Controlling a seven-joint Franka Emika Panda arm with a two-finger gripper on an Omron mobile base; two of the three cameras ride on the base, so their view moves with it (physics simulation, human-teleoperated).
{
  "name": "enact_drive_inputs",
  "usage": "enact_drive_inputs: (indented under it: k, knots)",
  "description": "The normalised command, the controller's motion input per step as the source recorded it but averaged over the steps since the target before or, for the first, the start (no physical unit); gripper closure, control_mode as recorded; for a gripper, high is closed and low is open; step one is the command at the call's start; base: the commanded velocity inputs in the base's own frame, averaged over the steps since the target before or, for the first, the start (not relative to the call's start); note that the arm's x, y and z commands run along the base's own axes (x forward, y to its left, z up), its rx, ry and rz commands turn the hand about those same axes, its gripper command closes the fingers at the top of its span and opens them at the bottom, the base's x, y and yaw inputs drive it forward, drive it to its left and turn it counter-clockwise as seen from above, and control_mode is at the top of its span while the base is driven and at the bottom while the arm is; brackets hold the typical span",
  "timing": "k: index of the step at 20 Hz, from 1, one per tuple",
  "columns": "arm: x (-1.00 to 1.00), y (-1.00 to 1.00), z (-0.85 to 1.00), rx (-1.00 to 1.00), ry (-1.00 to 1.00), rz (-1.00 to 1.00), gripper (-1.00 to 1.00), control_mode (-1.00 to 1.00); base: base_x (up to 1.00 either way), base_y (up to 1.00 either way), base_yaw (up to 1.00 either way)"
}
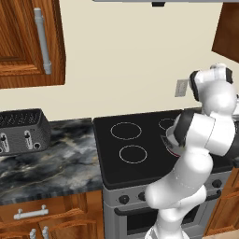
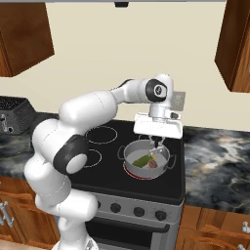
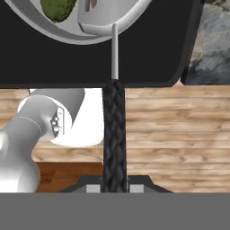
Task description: Put the cucumber and mushroom in the pot. Retrieve the spatula and lightly stir the vegetables in the pot.
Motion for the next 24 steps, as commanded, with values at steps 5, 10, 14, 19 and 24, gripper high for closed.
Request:
enact_drive_inputs:
  k: [5,10,14,19,24]
  knots:
    - [-0.18,-0.08,0.0,0.0,0.01,0.05,1.0,-1.0,0.0,0.0,0.0]
    - [-0.01,0.0,0.0,0.0,0.0,0.05,1.0,-1.0,0.0,0.0,0.0]
    - [0.15,0.0,-0.04,0.0,0.01,0.01,1.0,-1.0,0.0,0.0,0.0]
    - [0.17,0.0,-0.42,-0.01,0.08,0.0,1.0,-1.0,0.0,0.0,0.0]
    - [0.18,0.0,-0.25,-0.01,0.03,0.0,1.0,-1.0,0.0,0.0,0.0]
